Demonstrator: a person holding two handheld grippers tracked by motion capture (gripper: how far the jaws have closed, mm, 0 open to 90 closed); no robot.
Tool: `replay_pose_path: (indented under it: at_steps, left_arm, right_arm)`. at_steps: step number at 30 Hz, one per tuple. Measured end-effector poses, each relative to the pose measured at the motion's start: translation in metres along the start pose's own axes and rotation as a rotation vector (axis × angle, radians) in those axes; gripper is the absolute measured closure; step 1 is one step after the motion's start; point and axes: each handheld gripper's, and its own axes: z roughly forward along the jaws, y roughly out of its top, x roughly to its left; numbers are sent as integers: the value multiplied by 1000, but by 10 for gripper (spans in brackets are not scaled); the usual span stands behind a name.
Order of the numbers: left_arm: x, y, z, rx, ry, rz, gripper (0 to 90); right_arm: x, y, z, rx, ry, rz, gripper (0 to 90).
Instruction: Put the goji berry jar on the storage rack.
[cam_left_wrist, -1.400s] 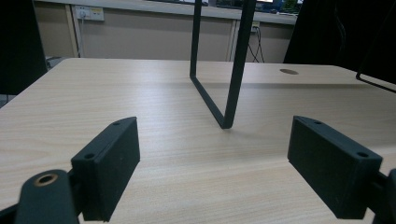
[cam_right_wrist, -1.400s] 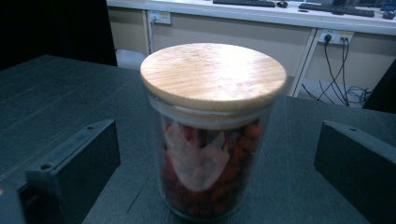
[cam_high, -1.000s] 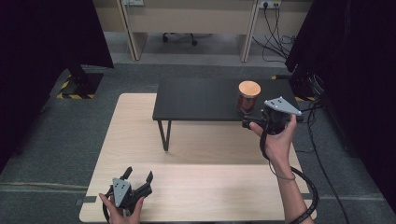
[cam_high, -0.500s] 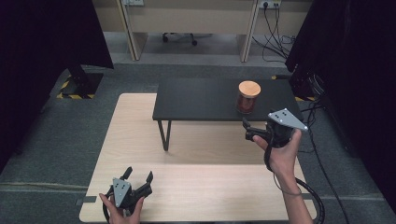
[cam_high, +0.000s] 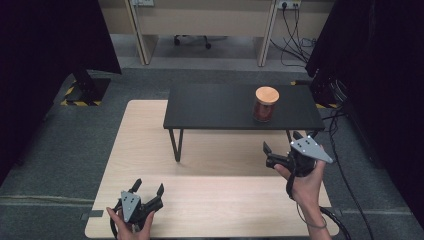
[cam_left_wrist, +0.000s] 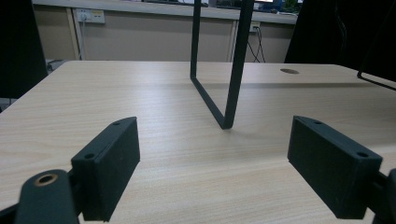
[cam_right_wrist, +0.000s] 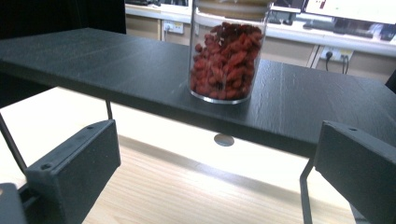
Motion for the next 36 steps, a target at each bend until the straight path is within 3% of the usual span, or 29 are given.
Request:
replay_pose_path:
  at_steps: [8, 13, 20, 22, 26, 36]
  left_arm:
    - [-1, 0, 0, -1, 2, 3, 162]
    - [-1, 0, 0, -2, 3, 3, 162]
    - [-1, -1, 0, -3, 3, 9, 163]
    - [0, -1, 0, -4, 3, 6, 162]
    - [-1, -1, 0, -3, 3, 8, 163]
    - [-1, -1, -1, -5, 3, 8, 162]
  right_arm:
    - [-3, -48, -6, -15, 4, 51, 3]
    - [-2, -66, -11, -13, -2, 63, 4]
    - [-2, -87, -12, 60, -15, 88, 5]
    - [-1, -99, -10, 119, -16, 95, 5]
    - [-1, -112, -7, 182, -25, 101, 7]
    - [2, -135, -11, 210, -36, 135, 9]
